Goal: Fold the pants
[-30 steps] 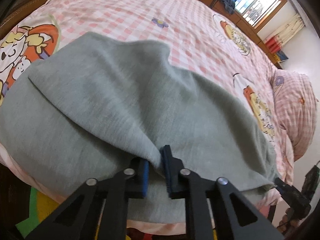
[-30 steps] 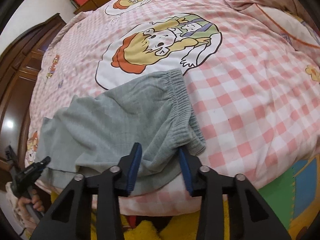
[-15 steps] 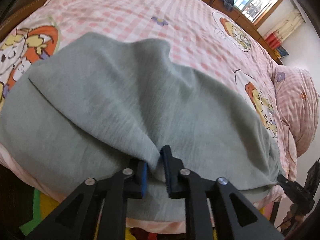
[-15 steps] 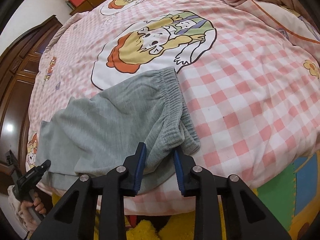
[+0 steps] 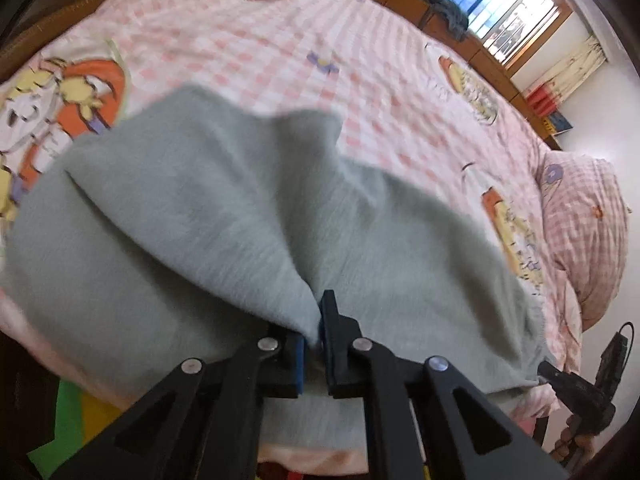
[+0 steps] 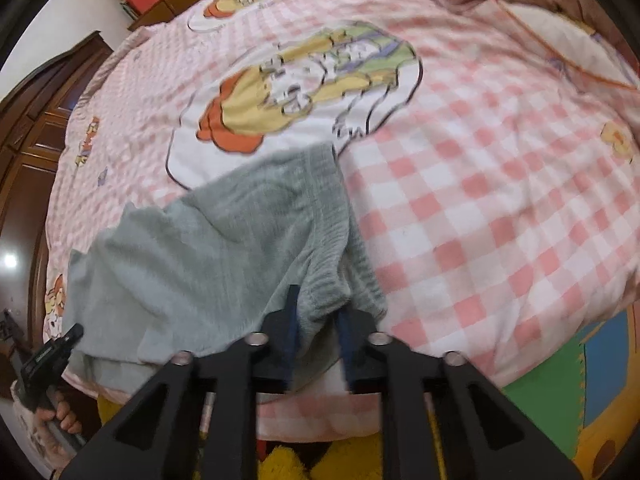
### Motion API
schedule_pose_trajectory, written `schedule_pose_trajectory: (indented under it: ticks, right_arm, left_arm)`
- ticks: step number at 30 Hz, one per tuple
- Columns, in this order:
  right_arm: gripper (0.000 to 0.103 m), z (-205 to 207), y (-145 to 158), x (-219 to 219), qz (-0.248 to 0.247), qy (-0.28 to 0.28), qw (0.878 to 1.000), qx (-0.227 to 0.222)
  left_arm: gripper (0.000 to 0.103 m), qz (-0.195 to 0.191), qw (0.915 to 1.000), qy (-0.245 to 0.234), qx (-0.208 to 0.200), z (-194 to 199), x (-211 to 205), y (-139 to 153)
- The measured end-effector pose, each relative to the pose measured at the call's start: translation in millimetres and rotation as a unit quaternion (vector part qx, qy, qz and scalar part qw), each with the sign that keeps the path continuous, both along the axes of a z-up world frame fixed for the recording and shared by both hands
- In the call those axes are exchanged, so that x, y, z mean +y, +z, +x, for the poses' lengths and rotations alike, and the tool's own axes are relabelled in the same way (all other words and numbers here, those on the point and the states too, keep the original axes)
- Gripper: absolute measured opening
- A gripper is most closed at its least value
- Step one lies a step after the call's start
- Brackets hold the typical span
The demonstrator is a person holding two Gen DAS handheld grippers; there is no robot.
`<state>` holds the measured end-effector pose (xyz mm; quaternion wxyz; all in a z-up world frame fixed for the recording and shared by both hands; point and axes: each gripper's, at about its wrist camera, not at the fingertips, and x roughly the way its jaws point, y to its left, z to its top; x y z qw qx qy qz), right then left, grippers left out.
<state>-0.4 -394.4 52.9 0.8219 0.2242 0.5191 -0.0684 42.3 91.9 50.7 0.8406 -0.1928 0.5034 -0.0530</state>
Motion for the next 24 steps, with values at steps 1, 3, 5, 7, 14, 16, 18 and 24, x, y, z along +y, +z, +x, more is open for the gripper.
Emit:
schedule_pose_trajectory:
  ticks: [1, 3, 5, 7, 14, 16, 18, 24]
  right_arm:
    - [0.015, -0.8, 4.7, -2.4, 0.000, 0.000, 1.000, -0.008]
    - [0.015, -5.2, 18.6, -8.3, 0.005, 0.005, 0.999, -0.031]
    - [0.014, -8.0, 25.1, -10.8, 0.008, 0.015, 0.999, -0.042]
    - [0.014, -10.3, 24.2, -8.6, 0.008, 0.028, 0.999, -0.040]
    - [0.014, -13.4, -16.9, 3.3, -0.024, 0.052, 0.998, 0.003]
    - [0.015, -14.7, -25.7, 2.7, -0.026, 0.054, 0.998, 0.009]
    - [0.015, -16.7, -28.6, 1.3, -0.028, 0.056, 0.998, 0.007]
    - [0.030, -17.6, -25.2, 3.3, -0.055, 0.070, 0.996, 0.027]
  left_arm:
    - [0.006, -0.001, 1.0000, 0.003, -0.006, -5.4, 2.7, 8.1]
    - [0.006, -0.004, 0.9998, 0.003, -0.019, -18.1, 8.1, 24.8]
    - [0.006, 0.008, 0.9996, 0.000, -0.027, -32.4, 12.6, 38.1]
    - [0.006, 0.020, 0.9995, -0.007, -0.022, -40.0, 12.2, 37.8]
    - [0.007, 0.051, 0.9982, -0.009, 0.032, -48.2, 6.5, -16.3]
    - [0.007, 0.047, 0.9981, -0.007, 0.040, -44.8, 8.5, -27.8]
    - [0.007, 0.043, 0.9983, -0.006, 0.039, -42.9, 9.9, -30.4]
    - [0.022, 0.062, 0.9975, -0.019, 0.028, -49.3, 12.0, -18.6]
